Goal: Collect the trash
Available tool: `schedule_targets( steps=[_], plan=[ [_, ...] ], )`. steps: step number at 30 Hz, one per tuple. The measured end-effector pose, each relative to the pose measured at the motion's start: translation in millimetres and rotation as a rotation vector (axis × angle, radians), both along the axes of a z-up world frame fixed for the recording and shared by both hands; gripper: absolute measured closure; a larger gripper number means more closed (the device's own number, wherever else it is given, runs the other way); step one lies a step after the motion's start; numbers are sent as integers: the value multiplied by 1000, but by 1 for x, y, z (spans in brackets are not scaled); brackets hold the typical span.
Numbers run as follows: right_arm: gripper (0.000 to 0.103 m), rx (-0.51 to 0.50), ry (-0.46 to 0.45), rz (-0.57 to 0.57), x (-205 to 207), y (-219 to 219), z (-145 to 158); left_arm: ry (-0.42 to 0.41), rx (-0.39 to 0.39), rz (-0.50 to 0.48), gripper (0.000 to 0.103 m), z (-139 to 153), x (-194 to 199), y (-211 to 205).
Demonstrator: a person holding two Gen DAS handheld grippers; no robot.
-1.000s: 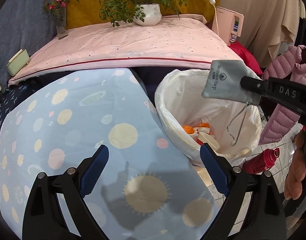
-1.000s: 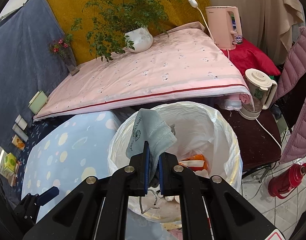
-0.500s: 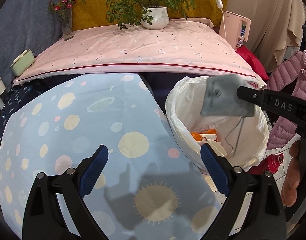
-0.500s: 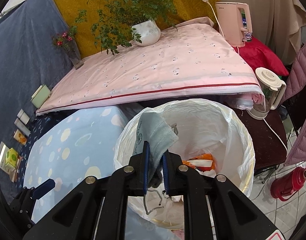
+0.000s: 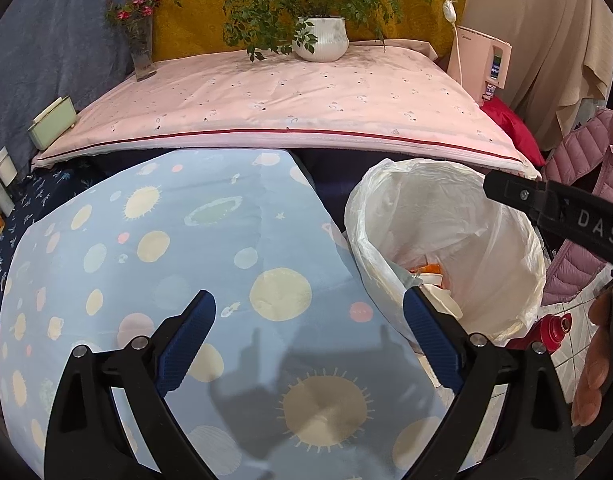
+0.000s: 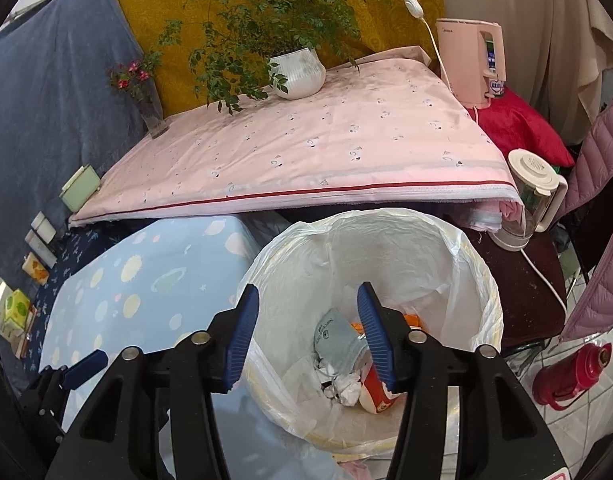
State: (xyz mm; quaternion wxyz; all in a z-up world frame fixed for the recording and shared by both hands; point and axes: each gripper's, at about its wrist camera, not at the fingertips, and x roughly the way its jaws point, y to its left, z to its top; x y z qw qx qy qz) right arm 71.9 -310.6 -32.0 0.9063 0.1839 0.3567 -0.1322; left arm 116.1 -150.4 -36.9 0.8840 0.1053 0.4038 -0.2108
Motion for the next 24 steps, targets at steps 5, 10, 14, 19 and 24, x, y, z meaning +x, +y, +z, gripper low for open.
schedule_targets(
  steps=[5, 10, 14, 19, 24],
  plan=[
    [39, -51, 18, 11, -3, 6, 3, -8, 4, 11, 12, 2, 2, 2],
    [27, -94, 45, 8, -10, 7, 5, -17, 3, 24, 11, 4, 4, 4],
    [19, -133, 67, 2, -14, 9, 5, -27, 10, 23, 11, 4, 2, 2],
    [19, -127, 83, 7, -18, 8, 3, -41, 21, 18, 11, 5, 0, 0],
    [16, -143, 90, 6, -23, 7, 1, -44, 25, 20, 11, 5, -1, 0]
  ],
)
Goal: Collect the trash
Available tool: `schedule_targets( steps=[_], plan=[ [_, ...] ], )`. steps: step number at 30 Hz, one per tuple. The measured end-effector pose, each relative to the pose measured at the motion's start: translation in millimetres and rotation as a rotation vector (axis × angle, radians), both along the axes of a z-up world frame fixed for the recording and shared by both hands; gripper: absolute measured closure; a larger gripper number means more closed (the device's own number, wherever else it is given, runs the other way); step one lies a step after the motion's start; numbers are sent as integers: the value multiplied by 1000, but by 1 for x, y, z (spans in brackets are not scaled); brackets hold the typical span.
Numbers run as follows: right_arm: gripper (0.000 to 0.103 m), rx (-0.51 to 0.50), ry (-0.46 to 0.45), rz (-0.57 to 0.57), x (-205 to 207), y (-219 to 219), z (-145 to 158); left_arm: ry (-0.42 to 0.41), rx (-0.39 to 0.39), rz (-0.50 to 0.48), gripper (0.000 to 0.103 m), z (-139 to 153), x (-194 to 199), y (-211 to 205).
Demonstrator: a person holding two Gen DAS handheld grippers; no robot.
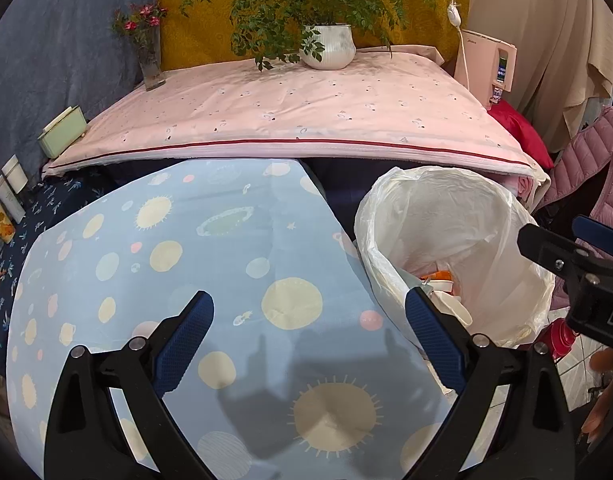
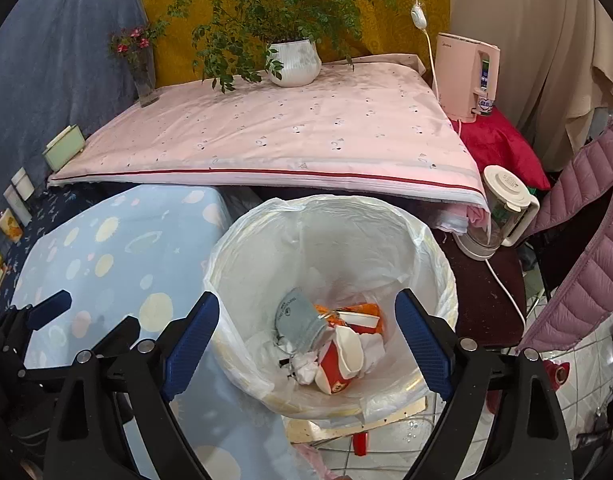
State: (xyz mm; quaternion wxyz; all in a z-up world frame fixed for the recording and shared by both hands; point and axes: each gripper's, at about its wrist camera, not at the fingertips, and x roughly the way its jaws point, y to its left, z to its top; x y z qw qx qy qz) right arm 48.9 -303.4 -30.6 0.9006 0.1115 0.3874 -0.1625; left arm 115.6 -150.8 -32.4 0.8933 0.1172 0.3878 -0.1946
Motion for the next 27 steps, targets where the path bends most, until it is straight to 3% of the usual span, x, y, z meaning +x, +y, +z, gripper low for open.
schedule_targets(
  steps=[2, 27],
  plan=[
    [7, -7, 10, 1, -1, 0, -1, -1, 7, 3, 11, 0, -1, -1],
    [7, -62, 62, 20, -11, 9, -12, -5, 37, 2, 9, -8, -3, -8]
  ],
)
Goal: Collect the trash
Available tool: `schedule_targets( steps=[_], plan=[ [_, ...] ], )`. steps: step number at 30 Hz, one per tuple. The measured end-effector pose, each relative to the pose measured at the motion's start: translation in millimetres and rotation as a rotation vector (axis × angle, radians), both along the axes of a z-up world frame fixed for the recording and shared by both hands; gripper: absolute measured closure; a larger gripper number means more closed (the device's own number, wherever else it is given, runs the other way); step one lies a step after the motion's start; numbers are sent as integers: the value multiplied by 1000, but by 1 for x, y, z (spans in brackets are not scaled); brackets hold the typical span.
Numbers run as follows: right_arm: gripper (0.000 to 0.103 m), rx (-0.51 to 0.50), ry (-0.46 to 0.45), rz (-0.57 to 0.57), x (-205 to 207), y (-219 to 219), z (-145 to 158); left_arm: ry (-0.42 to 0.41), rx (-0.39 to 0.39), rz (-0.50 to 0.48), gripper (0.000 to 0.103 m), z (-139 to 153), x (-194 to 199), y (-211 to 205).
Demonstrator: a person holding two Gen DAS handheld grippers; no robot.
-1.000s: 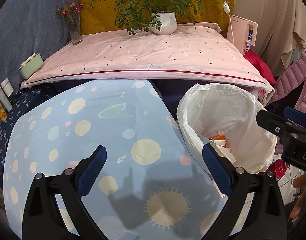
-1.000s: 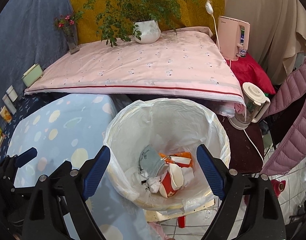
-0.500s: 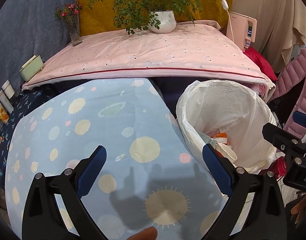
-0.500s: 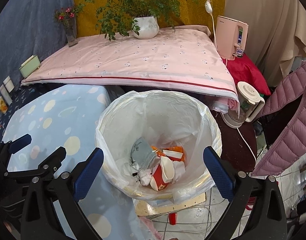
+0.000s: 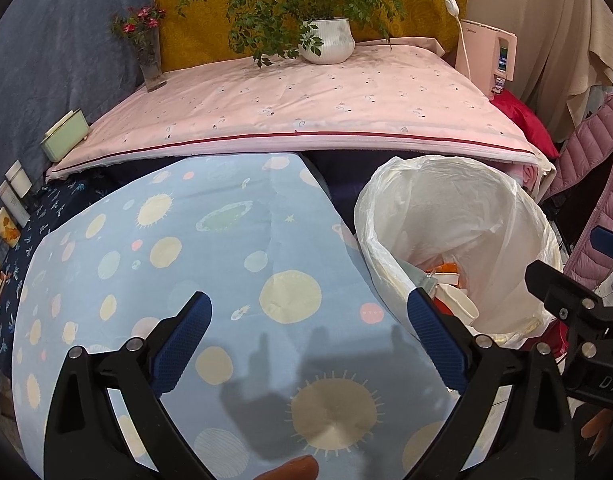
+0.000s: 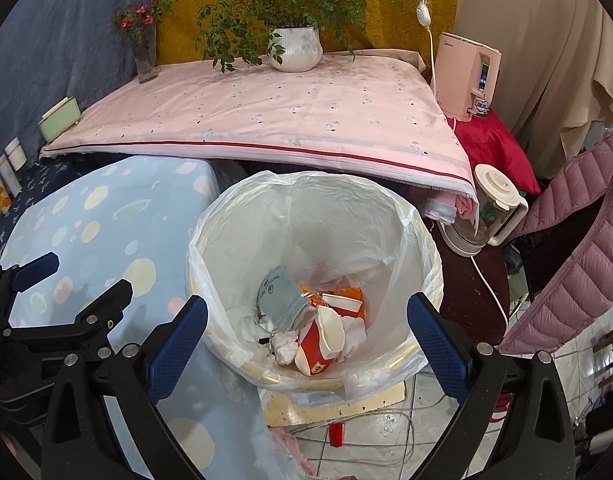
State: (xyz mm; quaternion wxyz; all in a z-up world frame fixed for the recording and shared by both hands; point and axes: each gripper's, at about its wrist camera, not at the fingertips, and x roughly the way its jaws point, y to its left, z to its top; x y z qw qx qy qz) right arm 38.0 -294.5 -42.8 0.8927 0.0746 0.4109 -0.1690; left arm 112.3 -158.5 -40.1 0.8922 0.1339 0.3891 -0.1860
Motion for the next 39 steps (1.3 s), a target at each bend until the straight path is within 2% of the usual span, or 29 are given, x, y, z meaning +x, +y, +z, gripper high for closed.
schedule_targets(
  steps=[12, 23, 39],
  plan=[
    [7, -7, 2, -5, 0, 1, 4, 7, -19, 25, 9, 8, 2, 7],
    [7, -15, 6, -44, -12, -5, 6, 4, -24, 6, 9, 9, -7, 4],
    [7, -17, 10, -11, -8, 4, 3, 4, -40, 36, 9, 8, -7, 5]
  ],
)
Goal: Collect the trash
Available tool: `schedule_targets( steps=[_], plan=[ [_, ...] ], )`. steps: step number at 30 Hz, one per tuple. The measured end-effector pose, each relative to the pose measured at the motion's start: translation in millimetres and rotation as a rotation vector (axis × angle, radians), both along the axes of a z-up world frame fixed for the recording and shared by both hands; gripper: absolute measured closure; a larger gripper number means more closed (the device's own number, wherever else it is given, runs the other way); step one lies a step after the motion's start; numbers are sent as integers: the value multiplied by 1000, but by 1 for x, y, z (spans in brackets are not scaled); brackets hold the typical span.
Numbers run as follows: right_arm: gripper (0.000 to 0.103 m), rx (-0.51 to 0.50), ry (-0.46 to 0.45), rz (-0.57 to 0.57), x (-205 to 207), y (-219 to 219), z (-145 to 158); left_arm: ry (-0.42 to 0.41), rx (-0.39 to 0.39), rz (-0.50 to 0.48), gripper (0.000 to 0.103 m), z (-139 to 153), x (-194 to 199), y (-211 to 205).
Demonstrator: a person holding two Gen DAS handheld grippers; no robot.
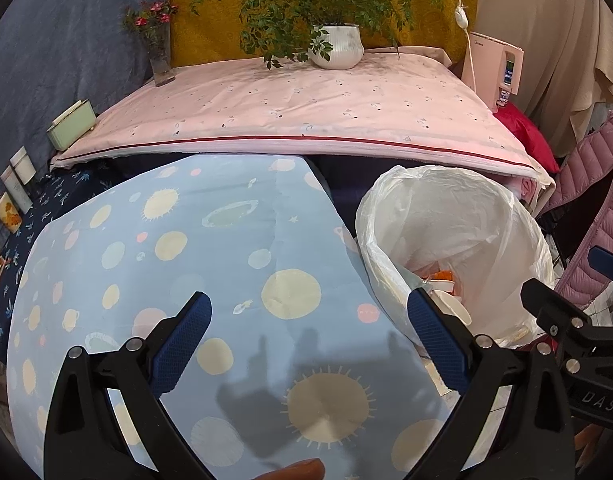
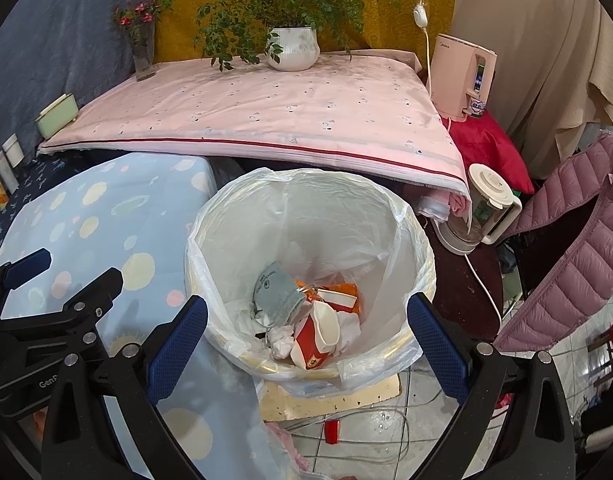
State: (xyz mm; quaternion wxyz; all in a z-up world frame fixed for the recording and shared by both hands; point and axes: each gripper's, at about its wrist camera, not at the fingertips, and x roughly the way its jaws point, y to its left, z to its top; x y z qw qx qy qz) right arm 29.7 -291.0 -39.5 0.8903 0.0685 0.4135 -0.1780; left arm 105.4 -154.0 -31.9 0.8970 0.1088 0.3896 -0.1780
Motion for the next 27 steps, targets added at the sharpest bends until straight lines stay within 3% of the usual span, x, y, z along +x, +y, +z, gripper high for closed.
schedule_targets(
  steps=[27],
  plan=[
    [7, -2, 6, -9, -3, -4, -8, 25, -9, 22, 9, -4, 4, -8]
  ],
)
